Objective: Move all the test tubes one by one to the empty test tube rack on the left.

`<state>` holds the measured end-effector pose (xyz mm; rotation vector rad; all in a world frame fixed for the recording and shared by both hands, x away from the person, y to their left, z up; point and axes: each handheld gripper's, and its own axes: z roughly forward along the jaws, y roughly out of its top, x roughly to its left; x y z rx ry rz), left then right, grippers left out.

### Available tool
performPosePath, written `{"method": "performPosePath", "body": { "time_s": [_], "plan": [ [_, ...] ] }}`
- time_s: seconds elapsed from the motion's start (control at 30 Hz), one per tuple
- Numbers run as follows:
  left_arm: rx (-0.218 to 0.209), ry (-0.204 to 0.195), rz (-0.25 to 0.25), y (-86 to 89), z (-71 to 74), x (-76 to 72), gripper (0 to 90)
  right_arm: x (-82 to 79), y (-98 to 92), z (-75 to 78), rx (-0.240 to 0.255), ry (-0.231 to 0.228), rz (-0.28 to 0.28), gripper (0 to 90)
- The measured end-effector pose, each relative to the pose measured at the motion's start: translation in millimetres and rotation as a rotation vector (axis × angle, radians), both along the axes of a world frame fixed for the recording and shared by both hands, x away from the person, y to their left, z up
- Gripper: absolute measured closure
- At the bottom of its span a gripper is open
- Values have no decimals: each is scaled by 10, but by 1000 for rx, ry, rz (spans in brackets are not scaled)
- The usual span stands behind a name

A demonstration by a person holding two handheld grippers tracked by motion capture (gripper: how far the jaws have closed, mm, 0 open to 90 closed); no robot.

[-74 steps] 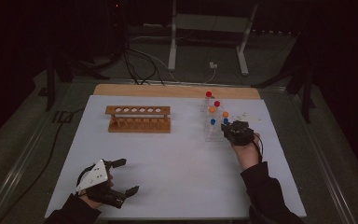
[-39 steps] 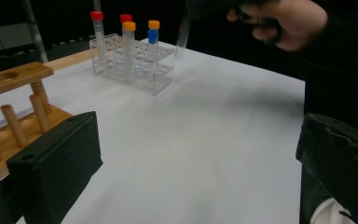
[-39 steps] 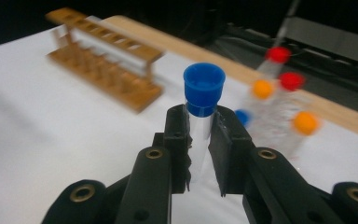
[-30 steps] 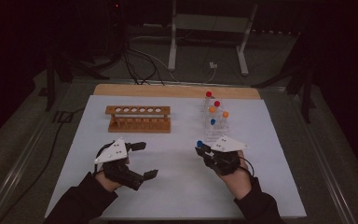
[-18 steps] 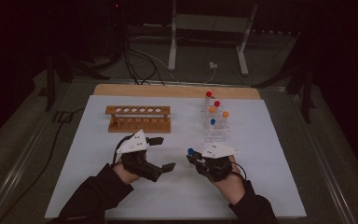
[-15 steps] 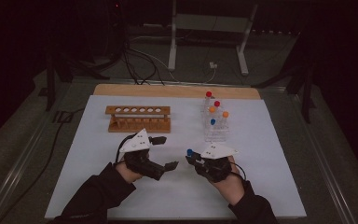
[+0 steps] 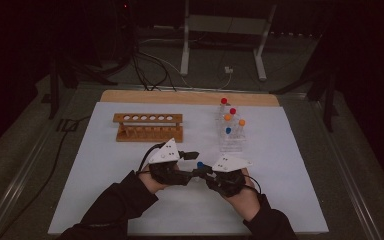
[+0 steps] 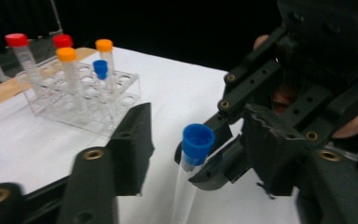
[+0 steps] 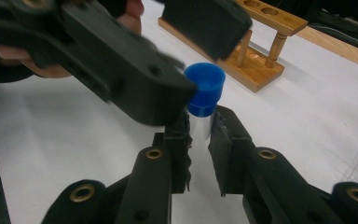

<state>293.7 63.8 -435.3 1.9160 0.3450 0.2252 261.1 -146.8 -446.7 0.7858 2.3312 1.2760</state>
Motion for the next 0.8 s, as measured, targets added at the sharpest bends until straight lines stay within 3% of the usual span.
{"method": "performPosePath", "body": {
  "time_s": [0.33,0.43,0.63,0.8],
  "plan": [
    [22,-22,-10,-14,-21,11,753,4,-6,7,0,-2,-6,769],
    [35,-40,-7,-21,-14,11,768,9,-8,6,2,-1,-7,768],
    [38,-37,-10,-28,7,30,776,31,-23,7,22,11,-9,759],
    [23,-38,5,8,44,57,777,31,-35,0,22,15,-11,653]
  ]
}}
